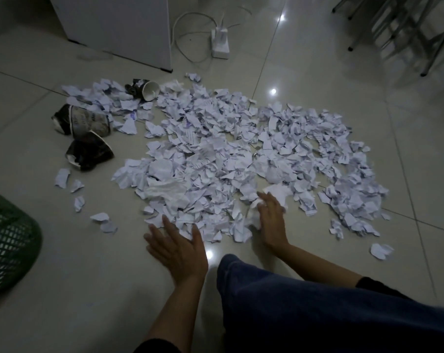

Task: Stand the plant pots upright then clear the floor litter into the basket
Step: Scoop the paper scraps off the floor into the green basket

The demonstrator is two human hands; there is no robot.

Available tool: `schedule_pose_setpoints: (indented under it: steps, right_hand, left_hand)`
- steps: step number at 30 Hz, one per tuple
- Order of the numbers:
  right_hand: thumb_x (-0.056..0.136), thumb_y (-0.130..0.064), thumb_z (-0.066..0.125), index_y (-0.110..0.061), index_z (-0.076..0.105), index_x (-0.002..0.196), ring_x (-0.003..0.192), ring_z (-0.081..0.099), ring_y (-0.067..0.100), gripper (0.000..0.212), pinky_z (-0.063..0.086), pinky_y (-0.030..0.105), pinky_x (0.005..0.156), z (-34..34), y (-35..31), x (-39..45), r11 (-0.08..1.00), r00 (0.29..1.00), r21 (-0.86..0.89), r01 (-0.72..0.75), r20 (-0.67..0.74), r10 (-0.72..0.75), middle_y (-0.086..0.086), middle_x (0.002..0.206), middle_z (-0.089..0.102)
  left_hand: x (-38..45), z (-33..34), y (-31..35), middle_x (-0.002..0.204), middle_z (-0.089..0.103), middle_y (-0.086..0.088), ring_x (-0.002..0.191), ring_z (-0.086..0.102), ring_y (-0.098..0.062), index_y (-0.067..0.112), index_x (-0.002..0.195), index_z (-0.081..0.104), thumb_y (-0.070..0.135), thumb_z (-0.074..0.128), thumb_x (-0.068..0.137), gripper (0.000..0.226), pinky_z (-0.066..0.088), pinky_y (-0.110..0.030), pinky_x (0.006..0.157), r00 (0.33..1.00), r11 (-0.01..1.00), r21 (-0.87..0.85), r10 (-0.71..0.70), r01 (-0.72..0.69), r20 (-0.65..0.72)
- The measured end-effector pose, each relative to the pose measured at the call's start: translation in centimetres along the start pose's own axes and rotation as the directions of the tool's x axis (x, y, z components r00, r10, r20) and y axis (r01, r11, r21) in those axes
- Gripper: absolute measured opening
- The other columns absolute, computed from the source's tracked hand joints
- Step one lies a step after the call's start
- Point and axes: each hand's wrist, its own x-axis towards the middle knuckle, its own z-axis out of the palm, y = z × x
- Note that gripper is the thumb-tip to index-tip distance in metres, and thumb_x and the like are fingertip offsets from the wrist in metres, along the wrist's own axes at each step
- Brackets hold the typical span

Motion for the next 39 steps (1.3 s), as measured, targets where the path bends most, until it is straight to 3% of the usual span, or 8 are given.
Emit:
schedule_pose_setpoints:
  steps: [2,5,9,20,25,28,33,39]
  right_hand:
    - [0.104,-0.029,0.033,-0.02,0.045,0.141,0.138,0.036,0.014,0.04,0.026,0.027,0.115,0.7,-2.1,0.0,0.982,0.999,0.187,-0.023,0.034,0.017,0.001,0.148,0.043]
    - [0.098,-0.033,0.041,-0.021,0.058,0.126,0.116,0.052,0.006,0.035,0.045,0.031,0.102,0.2,-4.5,0.6,0.948,0.995,0.311,0.068,-0.096,-0.04,-0.008,0.125,0.055]
    - [0.088,-0.033,0.05,-0.022,0.058,0.118,0.117,0.046,0.009,0.033,0.044,0.043,0.099,-2.3,-2.9,2.8,0.972,0.943,0.07,0.223,-0.269,-0.197,-0.007,0.122,0.049]
    - [0.078,-0.081,0.044,-0.046,0.013,0.152,0.151,-0.003,0.013,0.087,-0.007,0.049,0.119,1.7,-2.3,2.7,0.941,0.952,-0.15,0.304,0.07,-0.297,-0.012,0.164,0.0]
    - [0.085,-0.07,0.049,-0.035,0.034,0.147,0.149,0.013,0.012,0.073,0.016,0.049,0.121,3.3,-4.5,3.6,0.896,0.899,-0.086,0.436,0.075,-0.431,-0.01,0.161,0.019]
    - [0.085,-0.059,0.056,-0.03,0.049,0.135,0.14,0.033,0.013,0.059,0.032,0.044,0.11,3.2,-5.0,4.2,0.873,0.872,-0.077,0.482,-0.057,-0.487,-0.004,0.15,0.036]
    - [0.087,-0.058,0.052,-0.033,0.041,0.143,0.149,0.015,0.017,0.062,0.011,0.041,0.118,2.9,-5.6,6.1,0.883,0.881,-0.073,0.463,-0.07,-0.468,-0.004,0.158,0.02]
    - [0.094,-0.065,0.033,-0.047,0.036,0.144,0.151,0.007,0.012,0.053,0.002,0.053,0.121,4.3,-6.3,6.5,0.896,0.883,0.032,0.443,0.159,-0.442,-0.016,0.162,0.014]
  left_hand:
    - [-0.1,0.2,0.8,0.156,0.013,-0.023,0.146,0.009,-0.038,0.009,0.151,0.02,0.038,0.053,0.092,0.074,0.004,-0.048,0.118,0.997,0.999,-0.034,0.035,-0.033,0.073]
    - [0.1,0.6,2.6,0.157,0.012,-0.018,0.146,0.009,-0.031,0.01,0.15,0.019,0.037,0.047,0.096,0.067,0.009,-0.046,0.12,0.982,0.987,-0.146,0.096,-0.072,0.16]
    - [0.4,0.6,4.1,0.152,0.02,-0.02,0.141,0.021,-0.035,0.012,0.145,0.029,0.039,0.053,0.093,0.063,0.027,-0.051,0.113,0.996,0.959,-0.274,0.08,-0.067,0.039]
    - [6.9,0.3,3.0,0.16,-0.004,-0.012,0.147,-0.006,-0.033,0.028,0.152,0.017,0.06,0.037,0.089,0.073,0.008,-0.055,0.118,0.943,0.946,0.008,0.324,-0.324,-0.078]
    - [9.4,-0.1,2.9,0.157,0.023,0.002,0.148,0.008,-0.024,0.037,0.145,0.032,0.06,0.033,0.091,0.059,-0.005,-0.046,0.116,0.932,0.926,0.115,0.353,-0.36,0.079]
    - [8.0,-0.7,2.9,0.128,0.056,0.006,0.126,0.046,-0.021,0.034,0.123,0.056,0.048,0.029,0.095,0.042,0.022,-0.046,0.107,0.924,0.923,0.032,0.383,-0.383,0.008]
    - [6.7,-0.9,3.1,0.136,0.037,-0.01,0.13,0.034,-0.031,0.029,0.126,0.055,0.044,0.039,0.094,0.039,0.025,-0.049,0.104,0.92,0.955,0.098,0.295,-0.279,-0.258]
    - [6.0,1.2,3.2,0.153,0.023,-0.008,0.143,0.022,-0.028,0.029,0.141,0.043,0.064,0.017,0.094,0.064,0.023,-0.05,0.114,0.978,0.962,-0.194,0.168,-0.19,-0.125]
